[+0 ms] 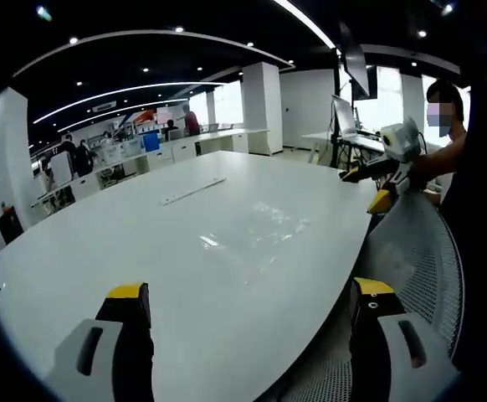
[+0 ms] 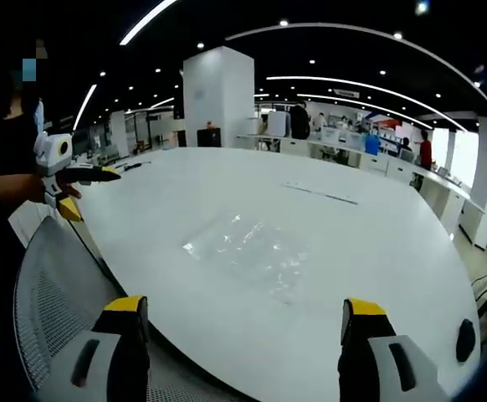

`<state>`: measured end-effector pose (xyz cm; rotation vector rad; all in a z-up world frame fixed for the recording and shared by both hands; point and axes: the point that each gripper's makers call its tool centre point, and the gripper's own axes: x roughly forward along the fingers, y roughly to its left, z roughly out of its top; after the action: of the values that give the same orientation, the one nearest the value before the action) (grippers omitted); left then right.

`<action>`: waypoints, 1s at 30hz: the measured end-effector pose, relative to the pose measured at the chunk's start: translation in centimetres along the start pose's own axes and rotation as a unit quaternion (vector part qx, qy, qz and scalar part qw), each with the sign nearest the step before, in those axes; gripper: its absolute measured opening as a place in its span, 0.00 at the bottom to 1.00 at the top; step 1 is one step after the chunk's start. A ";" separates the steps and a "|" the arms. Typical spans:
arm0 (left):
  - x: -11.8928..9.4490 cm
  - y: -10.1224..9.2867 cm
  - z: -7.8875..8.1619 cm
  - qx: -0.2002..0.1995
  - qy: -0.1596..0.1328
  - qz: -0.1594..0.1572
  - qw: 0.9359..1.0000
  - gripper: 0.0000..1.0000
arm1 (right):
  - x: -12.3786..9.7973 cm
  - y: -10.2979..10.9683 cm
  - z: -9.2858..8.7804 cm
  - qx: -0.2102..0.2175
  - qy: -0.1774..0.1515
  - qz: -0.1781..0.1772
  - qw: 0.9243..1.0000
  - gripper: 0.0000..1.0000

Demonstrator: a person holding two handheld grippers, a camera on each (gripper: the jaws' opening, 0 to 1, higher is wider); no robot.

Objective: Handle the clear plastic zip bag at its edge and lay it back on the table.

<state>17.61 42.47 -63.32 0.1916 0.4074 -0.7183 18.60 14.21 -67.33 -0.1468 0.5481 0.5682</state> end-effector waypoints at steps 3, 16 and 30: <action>0.0 0.0 0.0 0.000 0.000 0.000 1.000 0.99 | 0.0 -0.1 0.0 0.001 -0.001 -0.001 1.000 0.96; 0.1 0.2 0.1 0.002 0.000 -0.001 1.000 0.99 | 0.1 -0.5 -0.1 0.006 0.000 -0.009 1.000 0.94; 0.0 0.0 0.0 0.003 0.002 -0.001 1.000 0.99 | 0.1 -0.3 -0.1 0.003 0.001 -0.005 1.000 0.94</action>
<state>17.66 42.49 -63.37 0.1978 0.4099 -0.7203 18.77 13.91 -67.47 -0.1437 0.5506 0.5559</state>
